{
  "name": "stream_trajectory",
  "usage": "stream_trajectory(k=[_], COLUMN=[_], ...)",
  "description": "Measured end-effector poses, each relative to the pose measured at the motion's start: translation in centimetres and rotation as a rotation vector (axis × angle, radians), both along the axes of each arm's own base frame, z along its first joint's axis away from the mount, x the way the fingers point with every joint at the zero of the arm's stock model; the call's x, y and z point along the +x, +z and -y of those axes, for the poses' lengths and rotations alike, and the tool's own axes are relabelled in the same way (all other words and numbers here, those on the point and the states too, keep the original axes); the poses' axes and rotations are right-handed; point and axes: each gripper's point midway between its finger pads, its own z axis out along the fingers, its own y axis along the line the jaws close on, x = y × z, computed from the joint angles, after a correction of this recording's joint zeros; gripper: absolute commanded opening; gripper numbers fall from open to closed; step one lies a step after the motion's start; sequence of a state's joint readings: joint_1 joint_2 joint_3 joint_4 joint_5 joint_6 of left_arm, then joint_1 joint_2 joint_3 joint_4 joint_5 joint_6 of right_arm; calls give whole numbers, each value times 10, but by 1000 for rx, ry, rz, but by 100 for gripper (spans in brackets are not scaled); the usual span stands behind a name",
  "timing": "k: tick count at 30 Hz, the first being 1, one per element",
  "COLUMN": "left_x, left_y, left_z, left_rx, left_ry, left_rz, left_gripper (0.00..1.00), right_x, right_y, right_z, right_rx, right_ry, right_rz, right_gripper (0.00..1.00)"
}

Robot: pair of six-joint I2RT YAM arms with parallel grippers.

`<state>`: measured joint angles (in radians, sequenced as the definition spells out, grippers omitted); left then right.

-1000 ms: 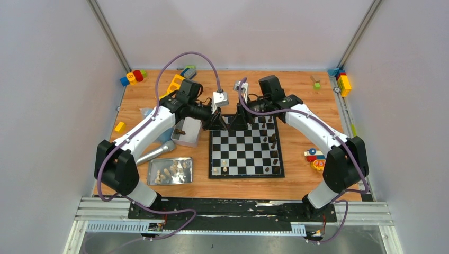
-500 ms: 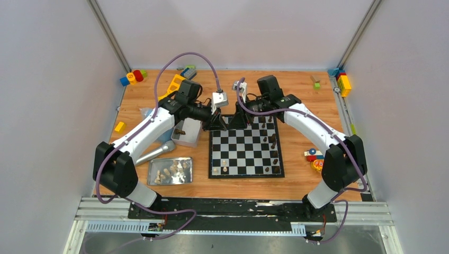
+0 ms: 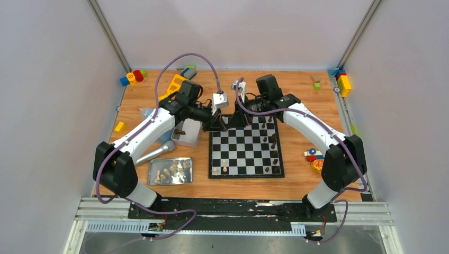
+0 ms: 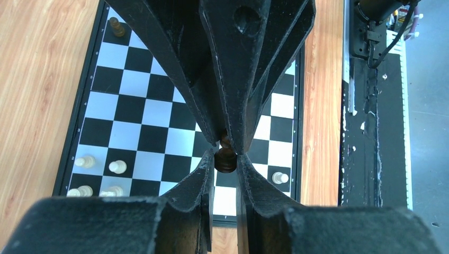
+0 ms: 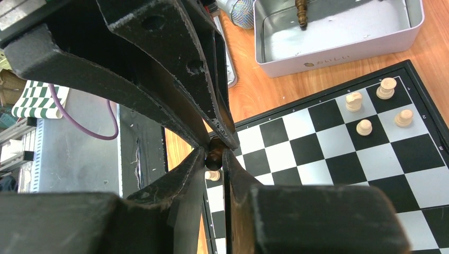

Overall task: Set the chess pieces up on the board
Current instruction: Place the chess piece on the chessboard.

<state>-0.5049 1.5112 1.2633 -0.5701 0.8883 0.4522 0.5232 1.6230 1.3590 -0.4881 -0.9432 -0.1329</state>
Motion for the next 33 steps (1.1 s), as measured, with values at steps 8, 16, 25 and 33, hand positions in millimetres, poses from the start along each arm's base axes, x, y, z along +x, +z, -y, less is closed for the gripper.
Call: stream_trajectory(k=[8, 16, 25, 33], left_x=[-1, -1, -1, 0], left_y=[-2, -3, -3, -5], left_z=[-2, -2, -2, -2], left_rx=[11, 14, 14, 17], left_ry=[5, 7, 7, 11], left_rz=[-9, -9, -8, -6], left_gripper=[13, 13, 13, 37], right_x=[-1, 0, 0, 2], right_y=[-3, -5, -6, -9], right_z=[-2, -2, -3, -1], right_rx=[-6, -13, -18, -34], right_ry=[3, 0, -1, -7], right_rz=[-5, -2, 3, 17], right_gripper=[19, 23, 13, 0])
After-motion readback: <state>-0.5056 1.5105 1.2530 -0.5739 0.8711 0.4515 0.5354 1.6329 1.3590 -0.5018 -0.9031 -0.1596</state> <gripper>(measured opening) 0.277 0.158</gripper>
